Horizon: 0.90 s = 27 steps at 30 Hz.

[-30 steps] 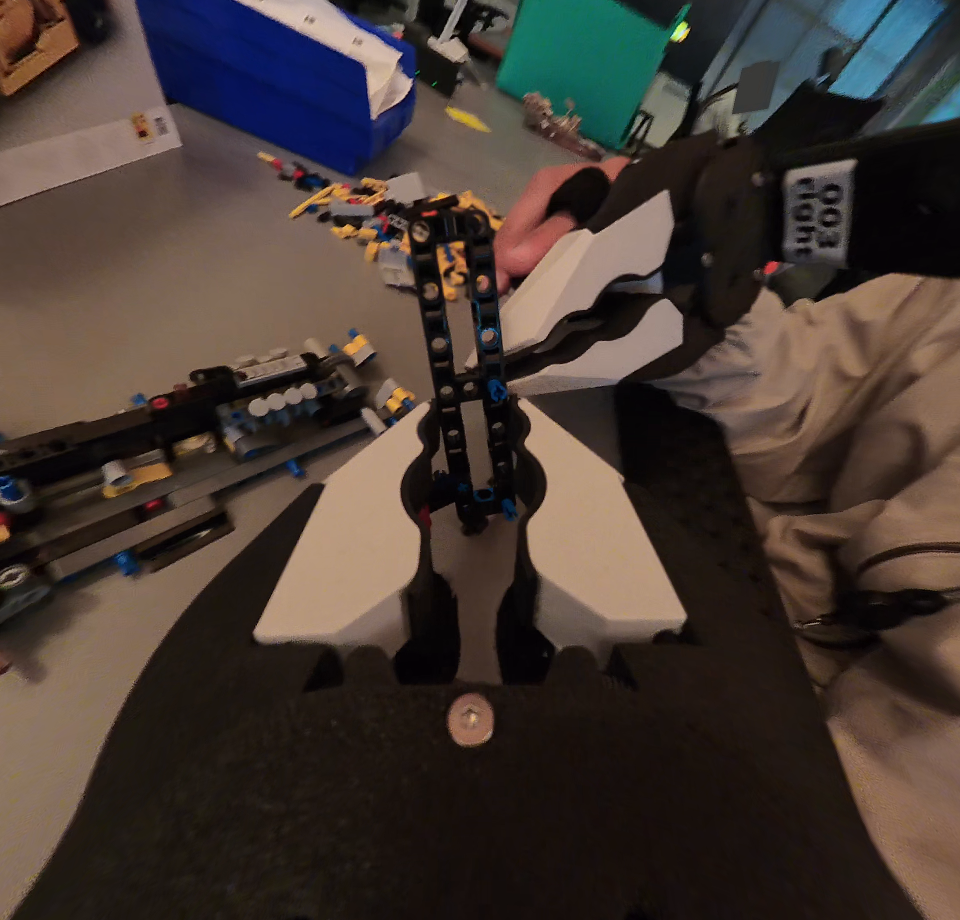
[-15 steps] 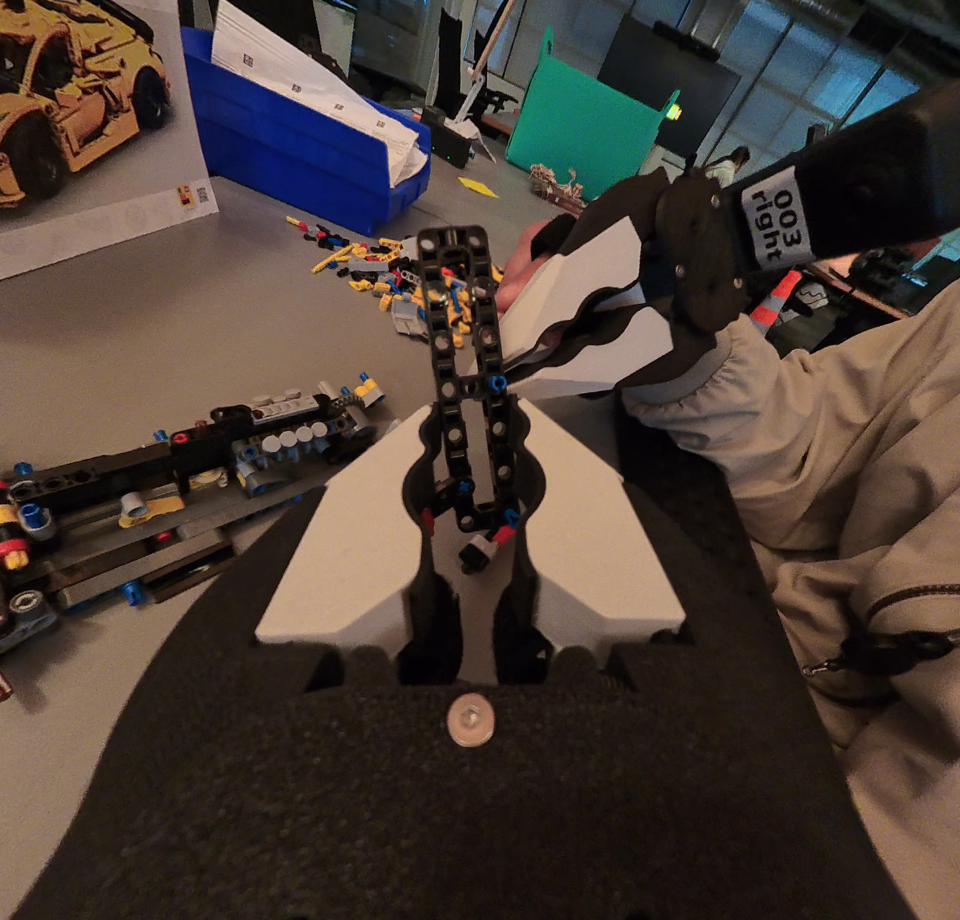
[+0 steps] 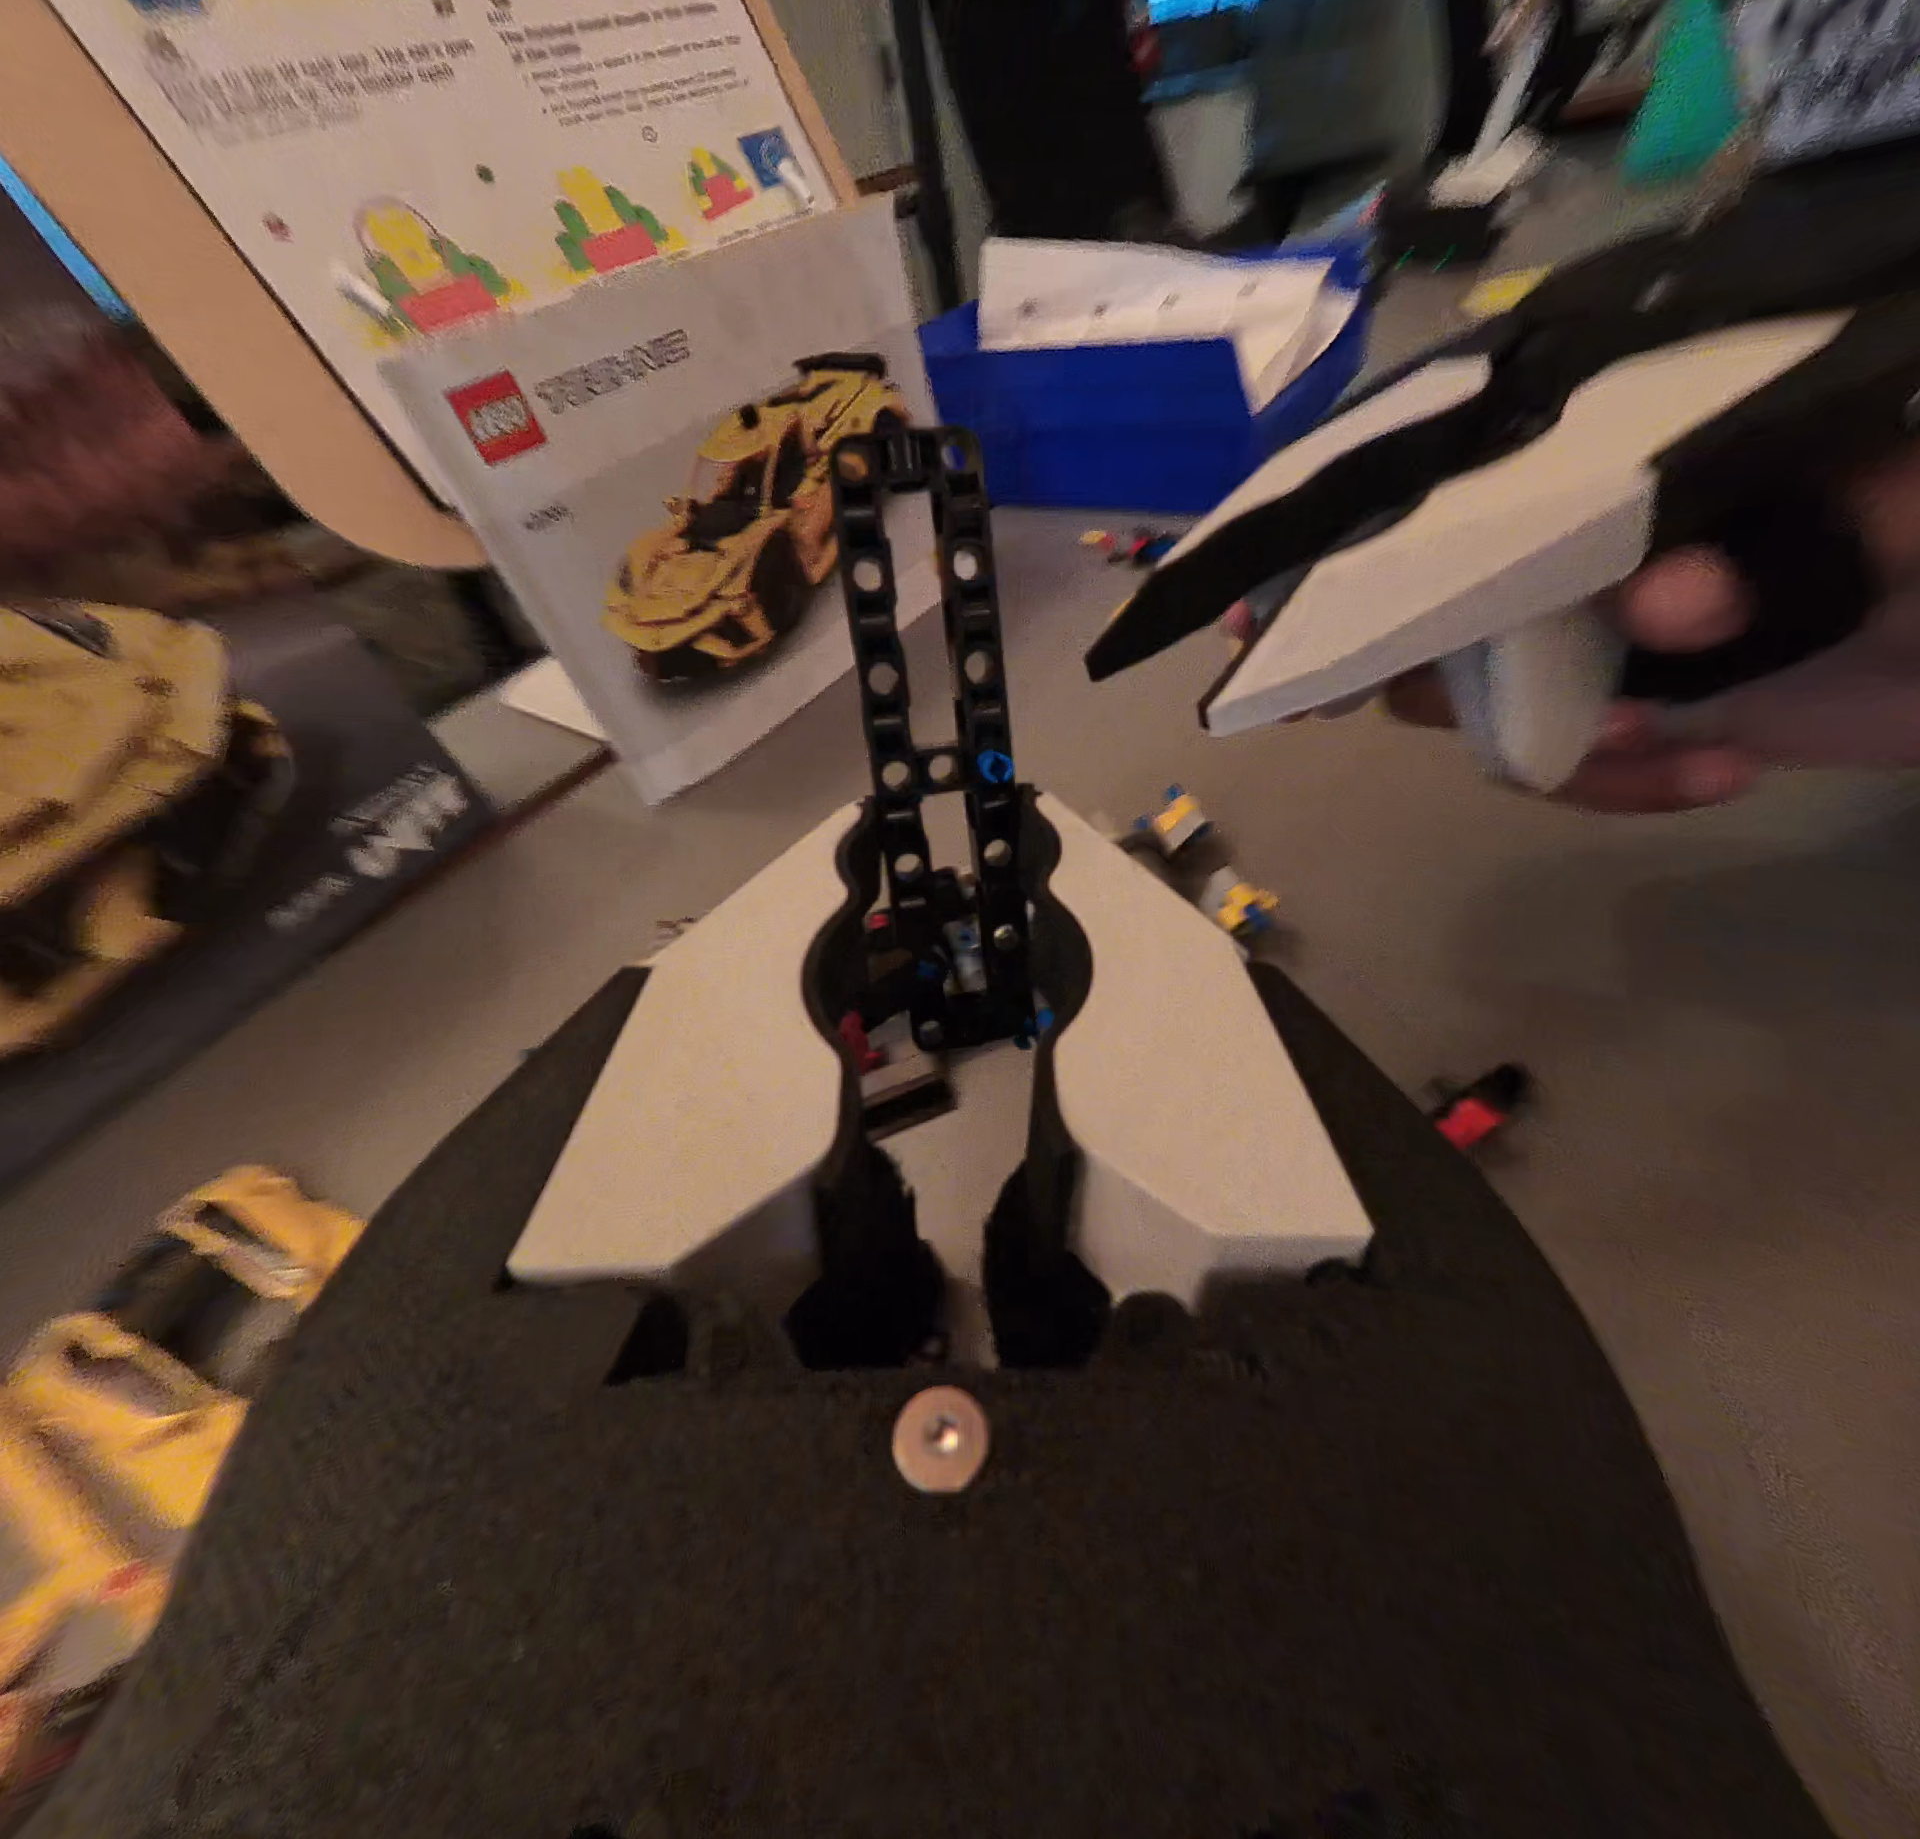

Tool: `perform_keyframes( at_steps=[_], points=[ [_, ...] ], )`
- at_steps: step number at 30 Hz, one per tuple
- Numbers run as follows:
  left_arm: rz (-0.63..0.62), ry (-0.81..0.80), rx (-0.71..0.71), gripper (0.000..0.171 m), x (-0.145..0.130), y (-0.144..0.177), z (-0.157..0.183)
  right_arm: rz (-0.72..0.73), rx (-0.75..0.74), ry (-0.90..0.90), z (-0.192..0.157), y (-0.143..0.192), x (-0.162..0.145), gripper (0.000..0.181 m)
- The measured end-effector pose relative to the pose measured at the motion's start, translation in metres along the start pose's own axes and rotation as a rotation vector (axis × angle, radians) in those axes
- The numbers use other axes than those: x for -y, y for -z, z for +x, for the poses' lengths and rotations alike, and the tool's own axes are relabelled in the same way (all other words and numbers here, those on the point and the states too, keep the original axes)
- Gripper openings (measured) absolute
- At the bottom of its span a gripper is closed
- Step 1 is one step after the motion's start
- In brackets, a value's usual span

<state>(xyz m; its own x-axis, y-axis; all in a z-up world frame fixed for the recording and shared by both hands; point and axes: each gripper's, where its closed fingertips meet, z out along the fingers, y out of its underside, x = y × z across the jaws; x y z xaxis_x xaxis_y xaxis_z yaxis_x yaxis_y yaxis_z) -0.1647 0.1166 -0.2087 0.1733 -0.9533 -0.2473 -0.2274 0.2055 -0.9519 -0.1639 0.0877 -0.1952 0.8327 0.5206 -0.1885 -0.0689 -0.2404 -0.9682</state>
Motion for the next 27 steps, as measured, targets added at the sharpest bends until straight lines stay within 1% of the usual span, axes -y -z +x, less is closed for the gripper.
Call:
perform_keyframes(
  at_steps=[1, 3, 6, 7, 9, 12, 17, 21, 24, 27],
  points=[
    [-0.023, -0.093, 0.039, 0.025, -0.002, -0.002, 0.002, 0.003, 0.026, -0.036, -0.006, -0.002, 0.000, 0.038],
    [-0.037, -0.211, 0.071, 0.026, -0.002, -0.005, 0.010, 0.006, 0.024, -0.093, -0.007, -0.005, 0.001, 0.040],
    [-0.004, -0.351, 0.100, 0.026, 0.004, -0.004, 0.021, 0.020, -0.013, -0.032, -0.001, -0.001, 0.003, 0.033],
    [-0.004, -0.360, 0.097, 0.026, 0.005, -0.004, 0.023, 0.024, -0.006, -0.004, -0.001, 0.000, 0.004, 0.032],
    [-0.009, -0.344, 0.073, 0.026, 0.004, -0.005, 0.028, -0.016, 0.030, 0.049, -0.006, -0.001, -0.004, 0.025],
    [-0.014, -0.360, 0.067, 0.026, 0.003, -0.005, 0.030, -0.032, 0.026, 0.102, -0.005, -0.001, -0.009, 0.020],
    [-0.028, -0.385, 0.059, 0.026, 0.000, -0.006, 0.033, -0.056, 0.017, 0.150, -0.002, -0.002, -0.015, 0.020],
    [-0.028, -0.383, 0.062, 0.026, 0.003, -0.005, 0.032, -0.014, 0.010, 0.221, -0.003, -0.001, -0.011, 0.019],
    [-0.023, -0.378, 0.066, 0.026, 0.003, -0.004, 0.032, 0.004, 0.035, 0.218, -0.004, -0.002, -0.010, 0.019],
    [0.000, -0.375, 0.085, 0.026, 0.010, -0.004, 0.033, 0.035, 0.045, 0.231, -0.010, 0.001, -0.004, 0.015]
  ],
)
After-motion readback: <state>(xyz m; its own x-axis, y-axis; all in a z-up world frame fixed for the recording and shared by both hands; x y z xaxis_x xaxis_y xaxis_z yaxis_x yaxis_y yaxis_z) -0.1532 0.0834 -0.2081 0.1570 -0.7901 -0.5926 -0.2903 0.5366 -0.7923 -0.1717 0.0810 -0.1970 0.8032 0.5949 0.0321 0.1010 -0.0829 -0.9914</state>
